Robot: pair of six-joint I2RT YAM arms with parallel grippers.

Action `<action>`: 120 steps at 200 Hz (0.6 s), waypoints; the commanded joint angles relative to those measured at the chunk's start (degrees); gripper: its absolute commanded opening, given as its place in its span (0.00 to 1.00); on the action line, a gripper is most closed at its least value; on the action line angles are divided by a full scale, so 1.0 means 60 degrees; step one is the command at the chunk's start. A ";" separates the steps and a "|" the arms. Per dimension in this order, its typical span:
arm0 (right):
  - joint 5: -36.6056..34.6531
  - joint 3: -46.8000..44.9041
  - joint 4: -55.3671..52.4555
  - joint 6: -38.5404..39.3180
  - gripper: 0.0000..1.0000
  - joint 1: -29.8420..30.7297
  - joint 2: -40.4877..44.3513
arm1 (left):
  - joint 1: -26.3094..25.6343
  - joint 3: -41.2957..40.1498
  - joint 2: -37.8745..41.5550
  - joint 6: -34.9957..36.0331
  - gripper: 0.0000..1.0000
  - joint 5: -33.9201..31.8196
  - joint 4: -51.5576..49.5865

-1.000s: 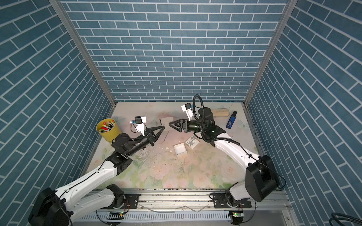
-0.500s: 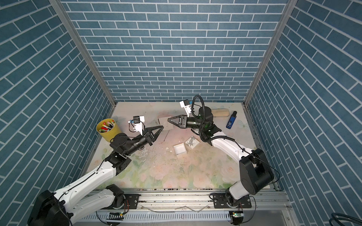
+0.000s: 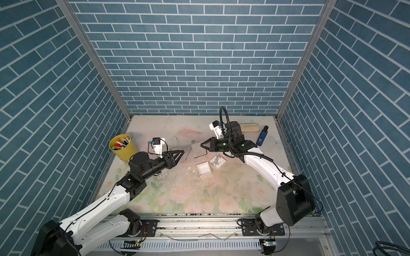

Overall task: Take the necklace out of the lift-off lid jewelry box
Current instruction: Place the inner lining in the jewelry box.

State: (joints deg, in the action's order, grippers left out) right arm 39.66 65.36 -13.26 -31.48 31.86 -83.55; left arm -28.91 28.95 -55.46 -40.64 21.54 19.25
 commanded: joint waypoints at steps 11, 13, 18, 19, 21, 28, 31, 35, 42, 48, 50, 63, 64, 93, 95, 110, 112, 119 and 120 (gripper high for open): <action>-0.1282 -0.0037 -0.2341 0.1536 0.05 0.0130 -0.0518 | -0.0397 -0.0115 -0.0768 0.0263 0.40 -0.0906 -0.1891; -0.1319 -0.0050 -0.2316 0.1522 0.05 0.0152 -0.0555 | -0.0474 -0.0095 -0.0840 0.0276 0.40 -0.1004 -0.1923; -0.1415 -0.0115 -0.2226 0.1491 0.05 0.0200 -0.0640 | -0.0670 -0.0079 -0.0995 0.0265 0.40 -0.1256 -0.2020; -0.1427 -0.0129 -0.2206 0.1487 0.05 0.0221 -0.0667 | -0.0709 -0.0072 -0.1025 0.0267 0.40 -0.1310 -0.2035; -0.1476 -0.0142 -0.2183 0.1466 0.05 0.0248 -0.0706 | -0.0761 -0.0055 -0.1094 0.0269 0.40 -0.1427 -0.2076; -0.1666 -0.0209 -0.2055 0.1394 0.04 0.0345 -0.0837 | -0.1026 -0.0015 -0.1323 0.0164 0.39 -0.1812 -0.2143; -0.1753 -0.0238 -0.2004 0.1344 0.04 0.0391 -0.0906 | -0.1118 0.0004 -0.1436 0.0141 0.38 -0.1949 -0.2148; -0.1857 -0.0272 -0.1884 0.1271 0.03 0.0455 -0.1001 | -0.1233 0.0012 -0.1559 0.0035 0.37 -0.2143 -0.2146; -0.1963 -0.0349 -0.1662 0.1095 0.03 0.0547 -0.1141 | -0.1414 0.0030 -0.1784 -0.0129 0.36 -0.2461 -0.2135; -0.1968 -0.0437 -0.1392 0.0918 0.02 0.0590 -0.1251 | -0.1555 0.0033 -0.1949 -0.0305 0.35 -0.2715 -0.2061; -0.1967 -0.0472 -0.1320 0.0873 0.02 0.0615 -0.1280 | -0.1602 0.0026 -0.1996 -0.0357 0.35 -0.2782 -0.2053; -0.2062 -0.0587 -0.0896 0.0576 0.01 0.0680 -0.1501 | -0.1845 0.0036 -0.2326 -0.0611 0.32 -0.3130 -0.1835; -0.2073 -0.0591 -0.0867 0.0553 0.01 0.0695 -0.1515 | -0.1861 0.0037 -0.2349 -0.0625 0.32 -0.3155 -0.1818; -0.2204 -0.0638 -0.0551 0.0472 0.00 0.0769 -0.1808 | -0.2182 -0.0057 -0.2937 -0.0951 0.28 -0.3352 -0.1286; -0.2202 -0.0658 -0.0528 0.0479 0.00 0.0769 -0.1815 | -0.2191 -0.0055 -0.2975 -0.0965 0.27 -0.3355 -0.1248; -0.2118 -0.0826 -0.0254 0.0593 0.00 0.0784 -0.1860 | -0.2308 -0.0113 -0.3245 -0.1117 0.25 -0.3328 -0.0953; -0.2103 -0.0855 -0.0212 0.0609 0.00 0.0792 -0.1865 | -0.2314 -0.0117 -0.3275 -0.1128 0.25 -0.3319 -0.0890; -0.2098 -0.0929 -0.0128 0.0658 0.00 0.0784 -0.1877 | -0.2365 -0.0151 -0.3405 -0.1207 0.24 -0.3304 -0.0745; -0.2106 -0.0938 -0.0116 0.0667 0.00 0.0784 -0.1879 | -0.2363 -0.0152 -0.3424 -0.1230 0.24 -0.3308 -0.0738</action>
State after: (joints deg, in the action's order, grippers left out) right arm 27.94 61.36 -17.45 -27.22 36.36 -94.48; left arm -42.04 28.93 -74.11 -45.76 3.64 10.96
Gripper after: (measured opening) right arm 0.045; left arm 0.256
